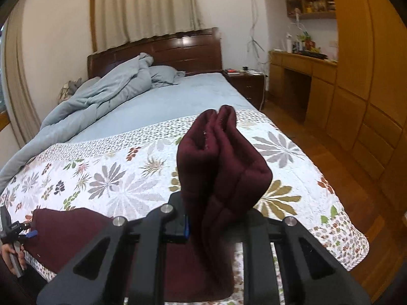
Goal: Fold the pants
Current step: 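Grasp the trouser leg cuffs with the right tool and lift them, then hold the waist with the left tool while the right tool holds the cuffs raised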
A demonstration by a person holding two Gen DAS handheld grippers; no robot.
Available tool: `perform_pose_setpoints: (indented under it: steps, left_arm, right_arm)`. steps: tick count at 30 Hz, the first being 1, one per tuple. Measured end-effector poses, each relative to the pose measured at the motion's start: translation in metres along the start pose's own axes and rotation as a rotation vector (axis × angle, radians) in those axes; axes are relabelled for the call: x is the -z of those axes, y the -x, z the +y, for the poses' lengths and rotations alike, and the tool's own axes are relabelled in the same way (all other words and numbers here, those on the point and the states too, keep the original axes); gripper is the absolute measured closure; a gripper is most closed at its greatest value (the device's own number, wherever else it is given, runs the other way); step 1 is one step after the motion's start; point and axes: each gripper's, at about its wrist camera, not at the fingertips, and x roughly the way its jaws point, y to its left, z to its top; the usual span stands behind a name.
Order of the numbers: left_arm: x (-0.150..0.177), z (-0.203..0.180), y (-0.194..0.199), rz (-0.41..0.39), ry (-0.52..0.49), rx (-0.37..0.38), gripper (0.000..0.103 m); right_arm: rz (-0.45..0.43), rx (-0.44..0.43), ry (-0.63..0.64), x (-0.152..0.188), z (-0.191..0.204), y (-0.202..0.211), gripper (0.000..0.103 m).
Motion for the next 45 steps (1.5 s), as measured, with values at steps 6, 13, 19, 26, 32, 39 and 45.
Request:
perform_pose_setpoints:
  steps: [6, 13, 19, 26, 32, 39, 45]
  left_arm:
    - [0.000, 0.002, 0.001, 0.001, 0.004, 0.013, 0.029]
    - [0.001, 0.004, 0.003, -0.001, 0.011, 0.026, 0.029]
    - [0.001, 0.004, 0.004, 0.003, 0.009, 0.032, 0.029]
    - [0.001, 0.006, 0.005, 0.006, 0.009, 0.041, 0.029]
    - [0.002, 0.006, 0.005, 0.006, 0.010, 0.042, 0.029]
    - [0.002, 0.005, 0.006, 0.006, 0.010, 0.045, 0.029]
    - [0.002, 0.005, 0.006, 0.007, 0.009, 0.046, 0.029]
  right_arm:
    - [0.016, -0.022, 0.043, -0.001, 0.026, -0.006, 0.088]
    - [0.036, -0.036, 0.103, 0.005, 0.054, -0.013, 0.088]
    - [0.053, -0.040, 0.163, 0.013, 0.078, -0.018, 0.088]
    - [0.069, -0.047, 0.200, 0.021, 0.097, -0.024, 0.088]
    - [0.078, -0.053, 0.247, 0.029, 0.116, -0.029, 0.088]
    - [0.090, -0.055, 0.324, 0.044, 0.138, -0.037, 0.088]
    - [0.094, -0.042, 0.394, 0.058, 0.155, -0.043, 0.088]
